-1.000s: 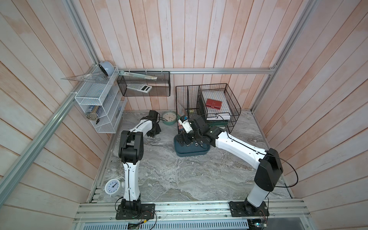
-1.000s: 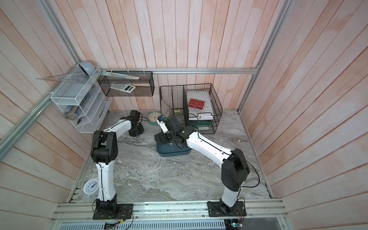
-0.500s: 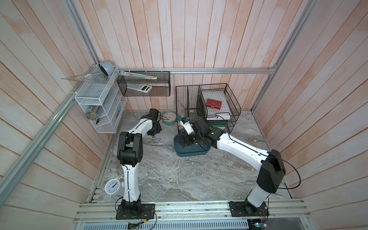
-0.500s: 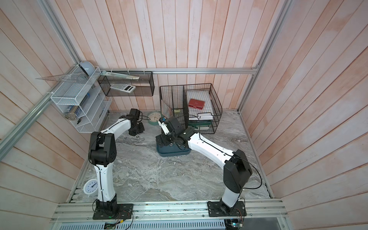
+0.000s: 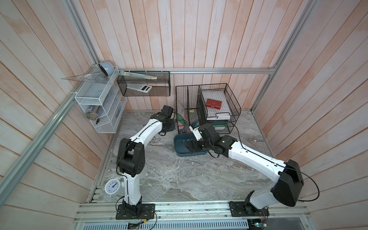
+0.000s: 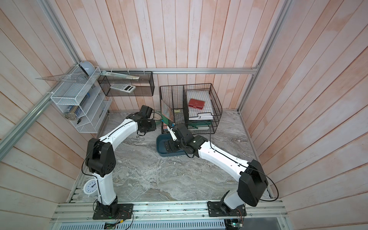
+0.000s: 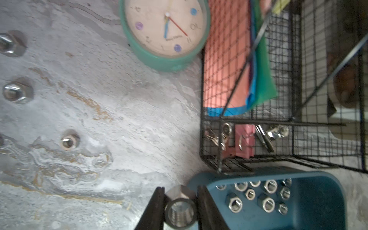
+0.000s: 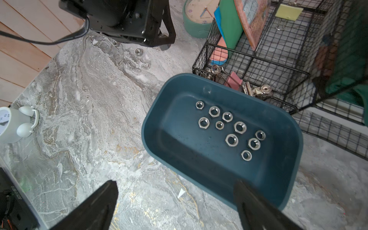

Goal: Put the nuts on the desktop into the storage box
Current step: Place the nut in the storage box.

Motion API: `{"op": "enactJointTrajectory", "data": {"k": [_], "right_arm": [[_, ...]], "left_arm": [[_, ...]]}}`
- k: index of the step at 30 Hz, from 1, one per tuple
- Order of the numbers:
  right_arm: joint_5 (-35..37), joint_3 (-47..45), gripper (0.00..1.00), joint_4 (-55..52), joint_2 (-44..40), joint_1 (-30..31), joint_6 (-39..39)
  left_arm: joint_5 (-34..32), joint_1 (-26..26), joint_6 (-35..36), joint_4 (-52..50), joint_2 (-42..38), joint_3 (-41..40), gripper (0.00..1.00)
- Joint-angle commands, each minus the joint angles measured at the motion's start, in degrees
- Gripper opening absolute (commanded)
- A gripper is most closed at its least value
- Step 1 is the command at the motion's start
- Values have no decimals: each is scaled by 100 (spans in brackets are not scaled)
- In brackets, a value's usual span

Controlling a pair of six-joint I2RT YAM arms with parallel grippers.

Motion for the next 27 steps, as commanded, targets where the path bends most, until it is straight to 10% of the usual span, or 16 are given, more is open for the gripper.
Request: {"op": "enactJointTrajectory", "data": {"k": [1,27], "right_arm": [[383,-263,98,-106,-337,17,189],[558,-620,98,-190,-733,15,409]], "left_arm": [[50,-307,-99,-78,-206,-130,21],[337,-987,-54,410,994,-424,22]]}}
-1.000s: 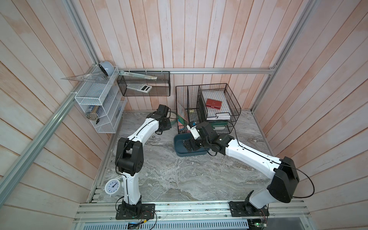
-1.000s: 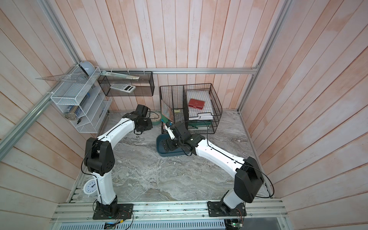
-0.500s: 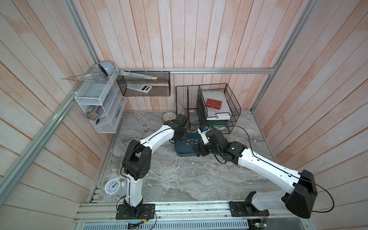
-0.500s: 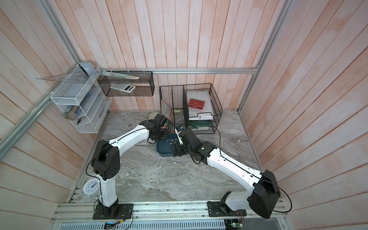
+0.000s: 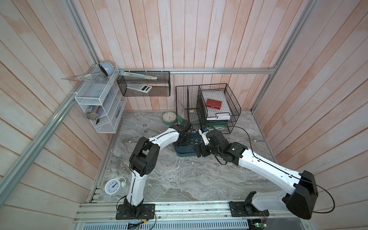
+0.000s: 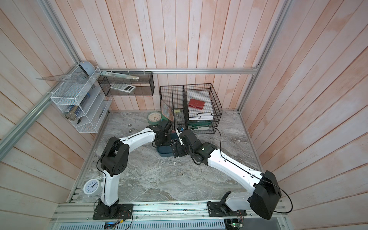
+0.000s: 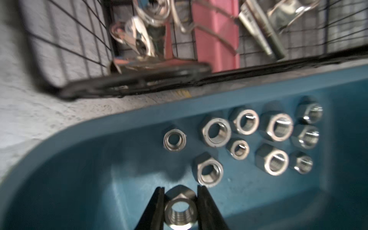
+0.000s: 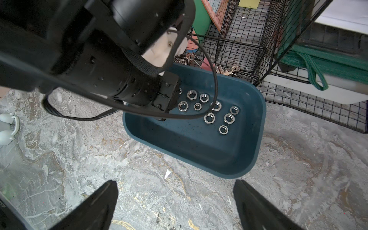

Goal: Put the nuts on the desktop into the storage box
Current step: Place the nut in the storage box.

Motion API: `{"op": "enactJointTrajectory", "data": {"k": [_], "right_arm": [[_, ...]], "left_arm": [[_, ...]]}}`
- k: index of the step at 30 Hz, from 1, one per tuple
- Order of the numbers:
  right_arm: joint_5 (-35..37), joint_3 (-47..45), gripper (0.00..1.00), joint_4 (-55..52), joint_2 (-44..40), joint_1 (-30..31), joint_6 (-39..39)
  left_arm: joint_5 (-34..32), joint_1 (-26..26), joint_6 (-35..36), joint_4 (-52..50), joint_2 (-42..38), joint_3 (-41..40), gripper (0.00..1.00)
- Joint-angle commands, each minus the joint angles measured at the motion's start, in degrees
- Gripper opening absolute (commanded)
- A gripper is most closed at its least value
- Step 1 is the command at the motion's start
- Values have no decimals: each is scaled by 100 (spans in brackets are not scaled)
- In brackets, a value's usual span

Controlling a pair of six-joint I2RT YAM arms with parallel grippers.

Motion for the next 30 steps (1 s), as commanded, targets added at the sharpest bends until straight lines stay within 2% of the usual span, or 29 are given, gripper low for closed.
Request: {"op": "enactJointTrajectory", "data": {"k": [1,9,11,14,30], "right_arm": [[89,11,98,-90,-16,16,44],[69,79,98,-79,89,16,-5],[57,111,98,-86,129,15,-14],[51,142,98,-65,160,15,-38],[53,192,98,-68,213,15,-69]], "left_arm": [[32,-5,71,87,168,96,21],[-76,-1,125,35,202,76,23],[-70,-8,133,19,190,107,28],[-100,-7,132,-42,169,122,42],[-251,2,167,-534,-353,455,44]]}}
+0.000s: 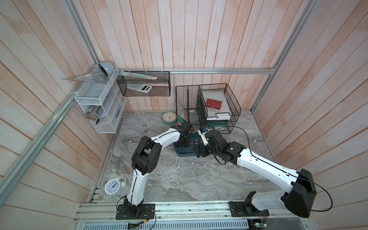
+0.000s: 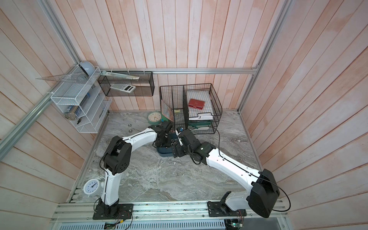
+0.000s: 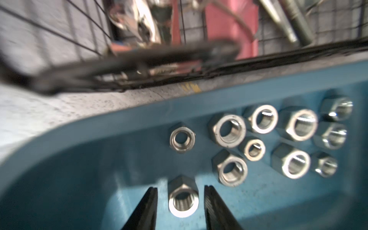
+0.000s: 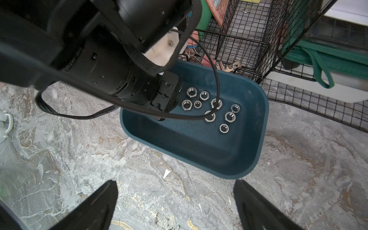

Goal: Put the nuts on the desktop into the storage box
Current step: Place the nut in the storage box, then pick up the nut from the center of the board.

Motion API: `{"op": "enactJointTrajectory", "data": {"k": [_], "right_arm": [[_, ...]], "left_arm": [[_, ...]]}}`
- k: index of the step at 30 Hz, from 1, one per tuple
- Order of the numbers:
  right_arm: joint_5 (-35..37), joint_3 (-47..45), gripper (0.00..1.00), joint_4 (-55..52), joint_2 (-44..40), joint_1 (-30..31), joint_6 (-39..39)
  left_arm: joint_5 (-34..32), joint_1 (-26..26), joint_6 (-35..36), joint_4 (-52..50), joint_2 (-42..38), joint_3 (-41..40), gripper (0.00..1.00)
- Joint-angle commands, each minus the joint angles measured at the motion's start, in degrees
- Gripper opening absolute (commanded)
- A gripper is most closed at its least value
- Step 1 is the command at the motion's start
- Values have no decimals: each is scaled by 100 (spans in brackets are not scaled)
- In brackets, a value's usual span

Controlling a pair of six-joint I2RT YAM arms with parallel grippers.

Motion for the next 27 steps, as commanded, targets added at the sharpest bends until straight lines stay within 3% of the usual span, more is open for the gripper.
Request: {"op": "enactJointTrajectory", "data": {"k": [1,11,13,27], "right_arm": [[54,183,98,-66,82,15,-49],[31,229,98,-40,117,18,-71],[23,259,98,-42,142,19,-91],[-334,698,98,96,609,15,-254]], "left_arm": [[-127,1,84,-199,-366,259,45],[12,75,120,-334,-732,481,80],[17,109,113,-337,-835,467,100],[-165,894,26,-248,-1704,-297,100]]}}
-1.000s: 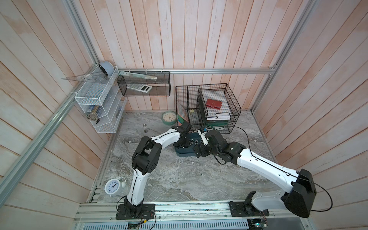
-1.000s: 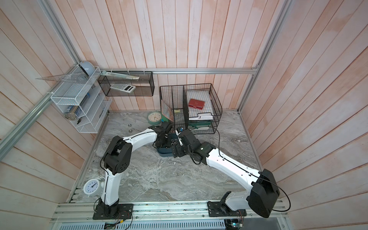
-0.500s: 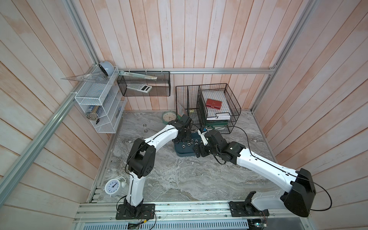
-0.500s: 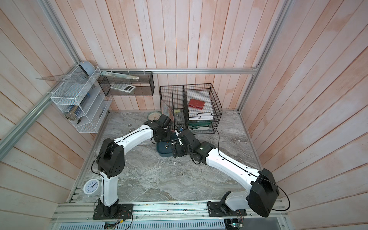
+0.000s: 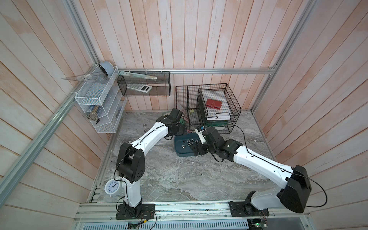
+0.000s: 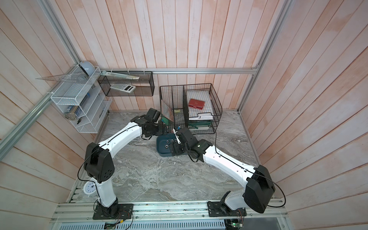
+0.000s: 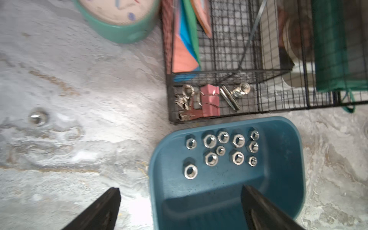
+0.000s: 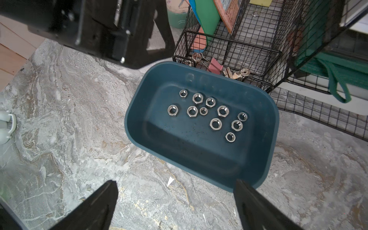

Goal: Put the nuts on the desktop into the storage box
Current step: Pick up the nut from the center of the board.

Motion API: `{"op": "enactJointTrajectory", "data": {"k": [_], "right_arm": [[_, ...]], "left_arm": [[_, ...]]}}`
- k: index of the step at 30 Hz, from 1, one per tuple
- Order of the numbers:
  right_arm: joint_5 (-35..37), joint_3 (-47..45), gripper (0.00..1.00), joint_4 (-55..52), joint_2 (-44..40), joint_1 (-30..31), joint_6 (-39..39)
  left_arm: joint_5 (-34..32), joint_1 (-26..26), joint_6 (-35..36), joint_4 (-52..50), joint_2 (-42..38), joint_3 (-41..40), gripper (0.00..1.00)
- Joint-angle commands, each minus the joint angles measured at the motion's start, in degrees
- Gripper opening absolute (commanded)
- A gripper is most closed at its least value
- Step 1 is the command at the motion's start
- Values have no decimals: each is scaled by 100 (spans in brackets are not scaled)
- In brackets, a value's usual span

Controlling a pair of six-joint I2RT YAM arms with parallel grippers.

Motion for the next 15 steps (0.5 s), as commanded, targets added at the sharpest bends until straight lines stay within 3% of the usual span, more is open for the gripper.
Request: {"op": "enactJointTrajectory", "data": {"k": [1,15], "right_arm": [[-186,294,98,76,163,15,-136],[-779,1384,98,195,1127,172,-378]], "left_arm": [[-181,223,-34,0,-240,-284,100],[-550,1369,-117,309,-556,-1156,100]]}}
